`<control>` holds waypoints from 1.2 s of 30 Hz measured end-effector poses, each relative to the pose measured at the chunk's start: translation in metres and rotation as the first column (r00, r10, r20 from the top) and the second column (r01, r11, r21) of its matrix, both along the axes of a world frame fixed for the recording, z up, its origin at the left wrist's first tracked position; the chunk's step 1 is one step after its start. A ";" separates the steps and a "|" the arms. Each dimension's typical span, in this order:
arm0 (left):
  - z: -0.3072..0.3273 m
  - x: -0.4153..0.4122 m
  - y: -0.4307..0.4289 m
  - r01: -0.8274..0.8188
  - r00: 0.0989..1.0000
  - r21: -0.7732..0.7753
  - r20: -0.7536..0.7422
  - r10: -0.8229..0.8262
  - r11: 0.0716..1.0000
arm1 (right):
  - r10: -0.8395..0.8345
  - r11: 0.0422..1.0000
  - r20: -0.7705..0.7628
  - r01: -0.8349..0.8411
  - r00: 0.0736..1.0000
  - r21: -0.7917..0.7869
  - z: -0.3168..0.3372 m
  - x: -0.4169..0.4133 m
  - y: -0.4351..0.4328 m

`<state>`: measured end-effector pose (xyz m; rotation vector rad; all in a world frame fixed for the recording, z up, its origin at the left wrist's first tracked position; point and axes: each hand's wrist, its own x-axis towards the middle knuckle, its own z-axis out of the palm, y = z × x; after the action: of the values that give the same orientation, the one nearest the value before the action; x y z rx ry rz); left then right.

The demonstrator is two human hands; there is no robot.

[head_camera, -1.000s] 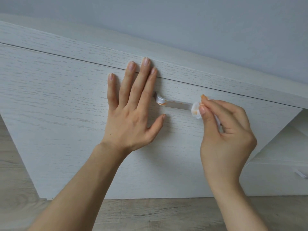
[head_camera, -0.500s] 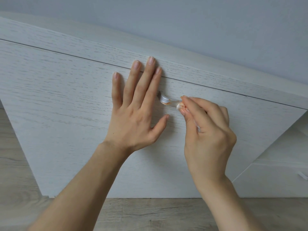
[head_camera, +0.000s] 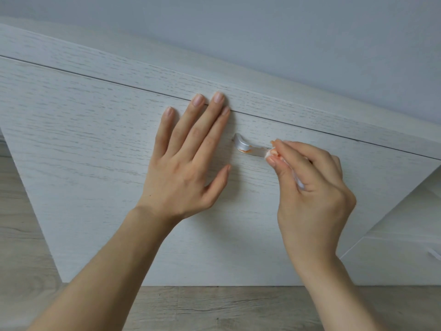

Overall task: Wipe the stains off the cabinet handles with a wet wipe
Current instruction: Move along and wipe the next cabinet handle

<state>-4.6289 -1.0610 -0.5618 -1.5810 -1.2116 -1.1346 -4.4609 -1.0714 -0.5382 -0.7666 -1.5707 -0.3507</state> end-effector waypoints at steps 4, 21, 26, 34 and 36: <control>-0.002 0.001 0.003 0.007 1.000 0.001 0.016 -0.007 1.000 | 0.016 1.000 0.075 -0.017 0.997 0.021 0.002 -0.006 -0.001; -0.001 0.001 0.004 0.008 1.000 0.014 0.012 -0.008 1.000 | 0.054 0.999 0.008 -0.054 0.998 -0.001 -0.003 -0.008 -0.003; 0.000 0.000 0.005 0.010 1.000 0.021 0.008 -0.011 1.000 | 0.075 0.997 -0.015 -0.075 0.997 -0.006 -0.002 -0.011 0.001; 0.000 0.001 0.004 0.009 1.000 0.015 0.013 -0.009 1.000 | 0.125 0.990 -0.107 -0.131 0.986 -0.050 -0.001 -0.004 -0.001; 0.000 0.001 0.003 0.005 1.000 0.012 0.015 -0.005 1.000 | 0.155 0.984 -0.176 -0.168 0.972 -0.065 -0.001 -0.006 -0.003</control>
<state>-4.6283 -1.0578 -0.5619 -1.5699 -1.2086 -1.1571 -4.4672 -1.0747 -0.5390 -0.7048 -1.4803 -0.1010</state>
